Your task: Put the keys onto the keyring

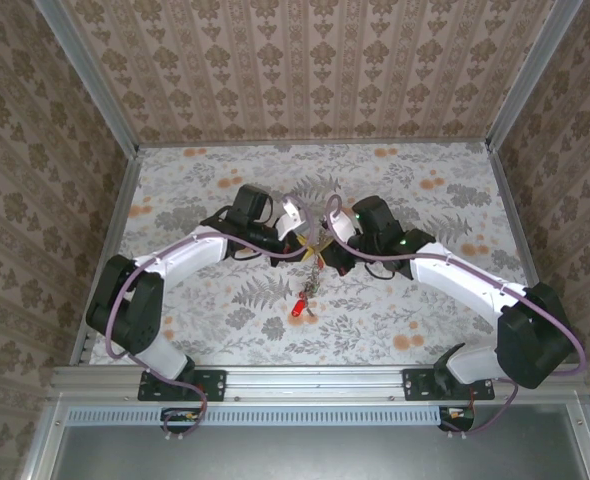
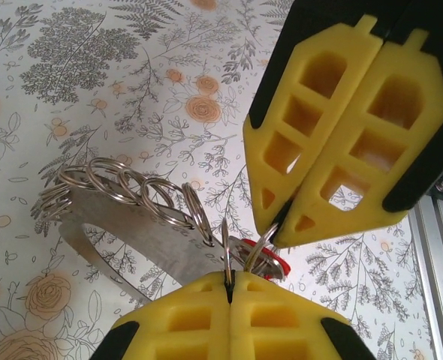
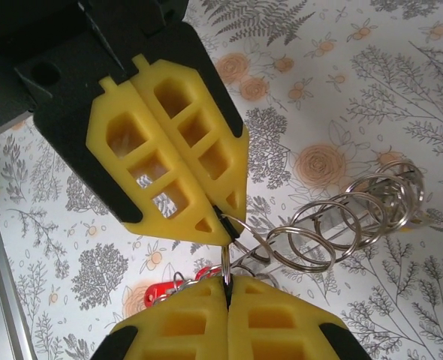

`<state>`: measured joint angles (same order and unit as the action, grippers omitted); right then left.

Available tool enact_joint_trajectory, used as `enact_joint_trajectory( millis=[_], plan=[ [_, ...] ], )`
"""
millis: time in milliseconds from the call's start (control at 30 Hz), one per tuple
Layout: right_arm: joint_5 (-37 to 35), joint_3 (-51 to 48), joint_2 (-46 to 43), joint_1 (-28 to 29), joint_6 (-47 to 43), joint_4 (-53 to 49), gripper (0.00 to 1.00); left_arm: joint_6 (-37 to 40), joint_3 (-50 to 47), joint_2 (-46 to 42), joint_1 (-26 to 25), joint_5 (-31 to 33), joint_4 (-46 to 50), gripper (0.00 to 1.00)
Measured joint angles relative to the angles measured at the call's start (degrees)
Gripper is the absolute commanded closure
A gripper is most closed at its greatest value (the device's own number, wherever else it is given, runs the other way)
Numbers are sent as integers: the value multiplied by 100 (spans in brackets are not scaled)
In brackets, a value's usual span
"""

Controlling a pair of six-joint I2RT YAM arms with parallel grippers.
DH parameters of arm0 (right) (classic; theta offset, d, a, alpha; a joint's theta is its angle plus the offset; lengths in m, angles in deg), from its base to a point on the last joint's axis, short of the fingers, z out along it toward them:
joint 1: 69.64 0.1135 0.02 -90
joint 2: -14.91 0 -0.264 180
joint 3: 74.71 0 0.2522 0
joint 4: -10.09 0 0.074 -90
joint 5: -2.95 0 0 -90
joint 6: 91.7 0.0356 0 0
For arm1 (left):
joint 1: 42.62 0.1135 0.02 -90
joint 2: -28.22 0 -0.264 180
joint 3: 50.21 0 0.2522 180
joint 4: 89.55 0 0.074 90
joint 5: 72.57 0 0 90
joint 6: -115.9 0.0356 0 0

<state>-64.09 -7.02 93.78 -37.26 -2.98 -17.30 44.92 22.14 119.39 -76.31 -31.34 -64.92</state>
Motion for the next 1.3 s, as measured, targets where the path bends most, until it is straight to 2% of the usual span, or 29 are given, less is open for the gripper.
enact_joint_trajectory(
  millis=[733, 1300],
  plan=[
    [0, 11, 101, -83, 284, 155, 100, 7, 0, 37, -42, 105, 0, 100],
    [352, 114, 304, -632, 1016, 199, 100, 332, -326, -205, -61, 79, -457, 100]
  ],
)
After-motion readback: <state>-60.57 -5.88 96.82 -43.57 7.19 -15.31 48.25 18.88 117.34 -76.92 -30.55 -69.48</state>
